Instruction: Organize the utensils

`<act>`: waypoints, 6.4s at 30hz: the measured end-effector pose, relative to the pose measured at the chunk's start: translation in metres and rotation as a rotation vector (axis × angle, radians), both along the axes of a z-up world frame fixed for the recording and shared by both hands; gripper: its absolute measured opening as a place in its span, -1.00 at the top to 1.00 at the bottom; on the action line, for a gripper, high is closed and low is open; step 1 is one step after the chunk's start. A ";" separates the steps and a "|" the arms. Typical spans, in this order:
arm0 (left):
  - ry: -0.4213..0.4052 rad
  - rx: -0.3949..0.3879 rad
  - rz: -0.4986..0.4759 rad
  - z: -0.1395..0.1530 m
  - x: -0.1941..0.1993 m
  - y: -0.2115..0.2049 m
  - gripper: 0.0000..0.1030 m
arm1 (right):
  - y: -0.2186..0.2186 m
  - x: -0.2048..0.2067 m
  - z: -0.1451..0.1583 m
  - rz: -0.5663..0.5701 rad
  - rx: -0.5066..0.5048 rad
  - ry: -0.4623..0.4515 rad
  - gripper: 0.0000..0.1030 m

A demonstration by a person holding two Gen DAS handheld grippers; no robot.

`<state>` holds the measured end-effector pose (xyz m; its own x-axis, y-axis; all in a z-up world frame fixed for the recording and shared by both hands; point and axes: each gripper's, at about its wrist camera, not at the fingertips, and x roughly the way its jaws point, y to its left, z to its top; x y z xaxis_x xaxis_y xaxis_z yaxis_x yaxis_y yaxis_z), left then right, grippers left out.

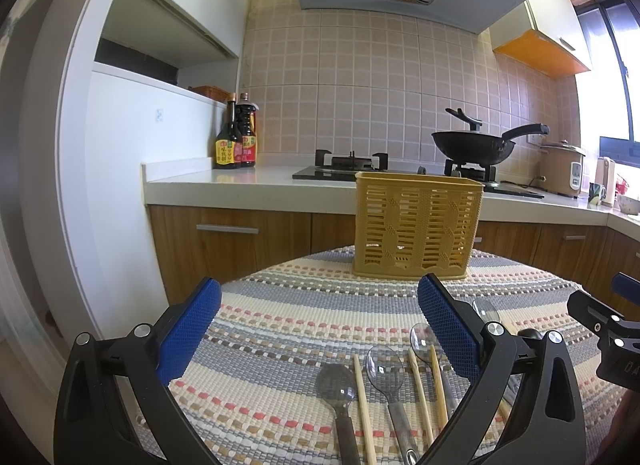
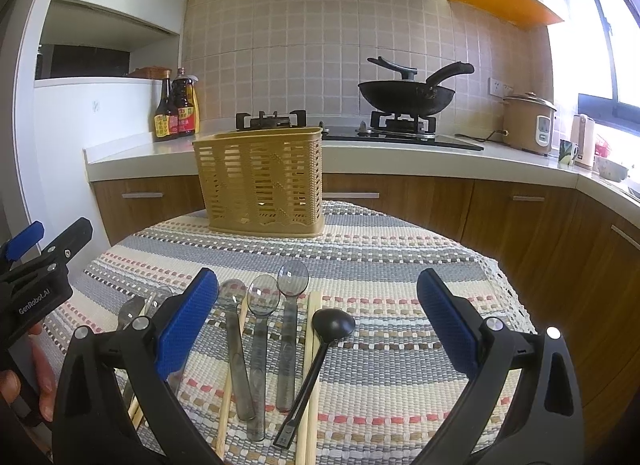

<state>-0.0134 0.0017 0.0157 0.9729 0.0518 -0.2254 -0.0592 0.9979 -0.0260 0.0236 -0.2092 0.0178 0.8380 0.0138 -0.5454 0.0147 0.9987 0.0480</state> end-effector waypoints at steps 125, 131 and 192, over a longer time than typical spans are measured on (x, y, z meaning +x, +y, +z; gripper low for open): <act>0.055 -0.023 -0.308 0.129 0.291 -0.027 0.80 | -0.025 0.301 0.047 0.142 0.201 -0.010 0.90; 0.070 -0.010 -0.291 0.106 0.298 -0.029 0.80 | -0.020 0.300 0.028 0.155 0.173 -0.009 0.90; 0.970 -0.172 -0.486 -0.034 0.110 -0.002 0.42 | -0.041 0.107 -0.069 0.138 0.331 0.908 0.59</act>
<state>0.0965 -0.0004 -0.0179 0.2860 -0.3945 -0.8733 0.2688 0.9078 -0.3221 0.1301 -0.2505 -0.0511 0.0805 0.3491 -0.9336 0.0691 0.9325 0.3546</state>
